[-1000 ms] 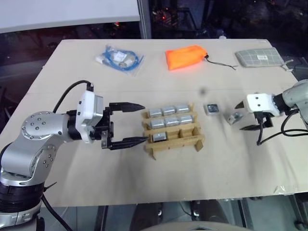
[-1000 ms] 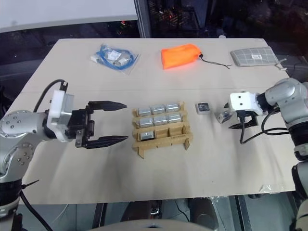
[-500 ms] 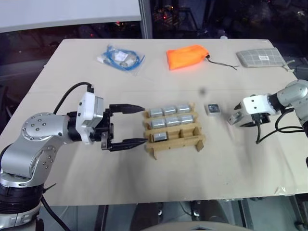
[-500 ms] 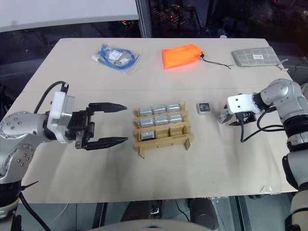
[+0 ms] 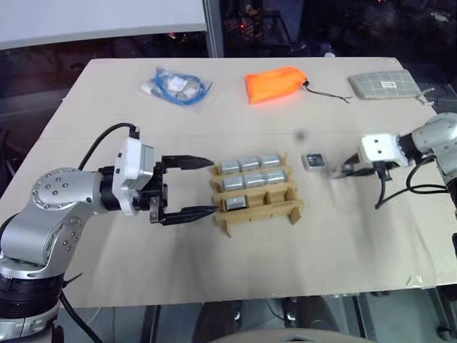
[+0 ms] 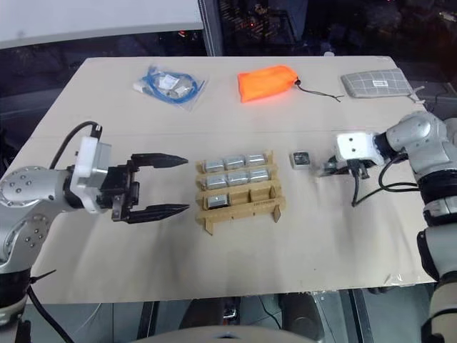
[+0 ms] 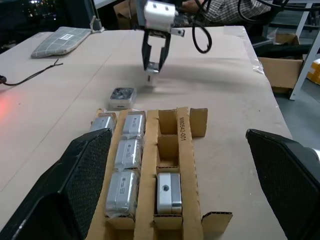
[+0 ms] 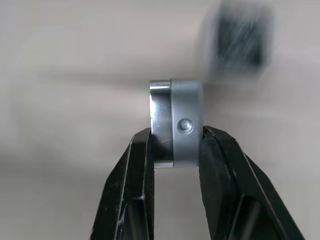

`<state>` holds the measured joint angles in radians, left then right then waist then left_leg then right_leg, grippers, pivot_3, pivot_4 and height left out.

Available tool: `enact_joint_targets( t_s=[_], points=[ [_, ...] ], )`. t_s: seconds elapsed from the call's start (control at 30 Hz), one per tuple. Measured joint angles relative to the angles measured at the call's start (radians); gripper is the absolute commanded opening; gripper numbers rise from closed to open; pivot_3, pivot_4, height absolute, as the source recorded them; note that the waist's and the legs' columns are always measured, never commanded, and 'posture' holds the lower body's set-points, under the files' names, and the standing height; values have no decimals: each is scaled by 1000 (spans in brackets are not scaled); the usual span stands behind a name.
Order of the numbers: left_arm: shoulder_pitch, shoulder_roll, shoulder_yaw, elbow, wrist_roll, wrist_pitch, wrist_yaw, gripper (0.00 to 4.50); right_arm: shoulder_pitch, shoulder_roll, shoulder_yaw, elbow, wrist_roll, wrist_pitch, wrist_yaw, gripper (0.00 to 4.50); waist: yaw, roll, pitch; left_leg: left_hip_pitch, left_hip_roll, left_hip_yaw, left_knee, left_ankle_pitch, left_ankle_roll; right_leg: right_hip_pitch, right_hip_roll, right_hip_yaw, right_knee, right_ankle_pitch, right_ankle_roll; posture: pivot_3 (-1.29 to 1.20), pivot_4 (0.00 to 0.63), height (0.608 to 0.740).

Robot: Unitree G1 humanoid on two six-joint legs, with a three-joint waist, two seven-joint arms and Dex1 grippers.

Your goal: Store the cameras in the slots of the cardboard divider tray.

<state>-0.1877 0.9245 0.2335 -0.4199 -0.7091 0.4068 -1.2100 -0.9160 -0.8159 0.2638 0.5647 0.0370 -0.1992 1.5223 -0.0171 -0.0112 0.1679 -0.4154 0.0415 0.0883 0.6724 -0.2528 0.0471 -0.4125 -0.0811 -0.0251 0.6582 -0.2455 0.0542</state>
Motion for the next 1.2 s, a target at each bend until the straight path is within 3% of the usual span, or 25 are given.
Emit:
enact_joint_targets(
  t_s=[0.2,0.37,0.5,0.8,1.2],
  points=[
    [4,14,15,21,3,-4,-15,4500,86,50,-28,-527,247,515,-27,715,11,0,0,-1,1,-2,0,0,0,1,-1,-2,-1,0,0,0,150,740],
    [4,16,15,22,4,-6,-16,4500,126,131,4,-715,301,767,-147,715,10,-1,-1,-1,-1,-2,0,0,0,0,-2,-2,0,0,0,0,150,740],
    [4,16,15,23,10,-6,-16,4500,130,171,73,-746,264,787,-220,715,7,-1,-1,-1,-2,-2,0,0,0,0,-1,-2,0,0,0,0,150,740],
    [5,16,15,23,12,-7,-15,4500,108,183,170,-716,148,732,-235,715,5,-1,0,-1,-2,-2,0,0,0,0,0,-2,0,0,0,0,150,740],
    [17,16,29,23,12,-7,-15,4500,108,192,210,-697,77,675,-220,715,6,-1,0,-1,-2,-2,0,0,0,0,0,-2,0,0,0,0,150,740]
  ],
)
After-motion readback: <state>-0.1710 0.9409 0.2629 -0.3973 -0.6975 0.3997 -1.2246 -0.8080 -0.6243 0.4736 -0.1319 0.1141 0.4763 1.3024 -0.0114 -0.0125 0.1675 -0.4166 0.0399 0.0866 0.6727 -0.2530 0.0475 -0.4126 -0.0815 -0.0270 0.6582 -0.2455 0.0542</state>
